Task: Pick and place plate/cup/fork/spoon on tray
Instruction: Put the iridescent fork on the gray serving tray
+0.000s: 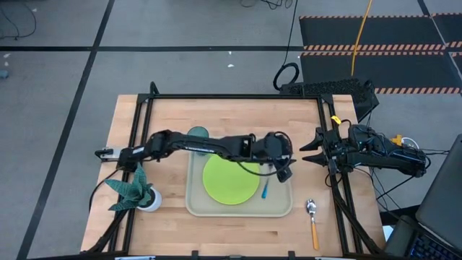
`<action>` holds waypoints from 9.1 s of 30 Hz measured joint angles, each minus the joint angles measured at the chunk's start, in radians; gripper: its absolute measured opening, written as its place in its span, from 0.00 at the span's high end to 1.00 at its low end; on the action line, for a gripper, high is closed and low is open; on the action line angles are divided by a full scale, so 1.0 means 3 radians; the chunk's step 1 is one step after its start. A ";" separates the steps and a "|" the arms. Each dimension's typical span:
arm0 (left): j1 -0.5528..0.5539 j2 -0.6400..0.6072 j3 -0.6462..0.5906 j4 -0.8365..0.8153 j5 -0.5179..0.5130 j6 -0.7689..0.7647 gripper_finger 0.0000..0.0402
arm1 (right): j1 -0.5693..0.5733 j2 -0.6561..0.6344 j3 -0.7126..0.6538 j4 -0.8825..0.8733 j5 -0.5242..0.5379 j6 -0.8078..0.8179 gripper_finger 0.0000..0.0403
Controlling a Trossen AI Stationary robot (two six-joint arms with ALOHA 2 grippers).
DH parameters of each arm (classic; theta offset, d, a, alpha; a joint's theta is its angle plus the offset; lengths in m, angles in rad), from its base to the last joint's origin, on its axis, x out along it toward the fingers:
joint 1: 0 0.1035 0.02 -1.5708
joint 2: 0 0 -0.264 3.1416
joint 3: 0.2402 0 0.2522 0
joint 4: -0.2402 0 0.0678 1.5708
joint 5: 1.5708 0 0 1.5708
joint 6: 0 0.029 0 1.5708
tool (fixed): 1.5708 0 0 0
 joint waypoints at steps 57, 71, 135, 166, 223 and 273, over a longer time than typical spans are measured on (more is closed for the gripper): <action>0.0649 -0.4853 -0.5496 0.2458 0.0026 0.1549 0.63 | -0.0100 0.2820 0.0695 0.1274 0.1979 0.0541 0.55; 0.0776 -0.4877 -0.6221 0.2805 0.0309 0.1346 0.63 | 0.0061 0.4103 0.1877 -0.0334 0.0723 0.1737 0.55; 0.0658 -0.4878 -0.6308 0.2235 0.0495 0.1936 0.63 | 0.0968 0.5072 0.1656 -0.0403 0.1212 0.4640 0.68; 0.0657 -0.4878 -0.6307 0.2225 0.0495 0.1939 0.63 | 0.0992 0.5072 0.1656 -0.0103 0.1237 0.4524 0.68; 0.0657 -0.4878 -0.6307 0.2210 0.0495 0.1944 0.63 | 0.1041 0.5091 0.1656 -0.0244 0.1052 0.4181 0.83; 0.0658 -0.4878 -0.6306 0.2210 0.0493 0.1945 0.63 | 0.1040 0.5089 0.1657 -0.0330 0.0959 0.3139 0.93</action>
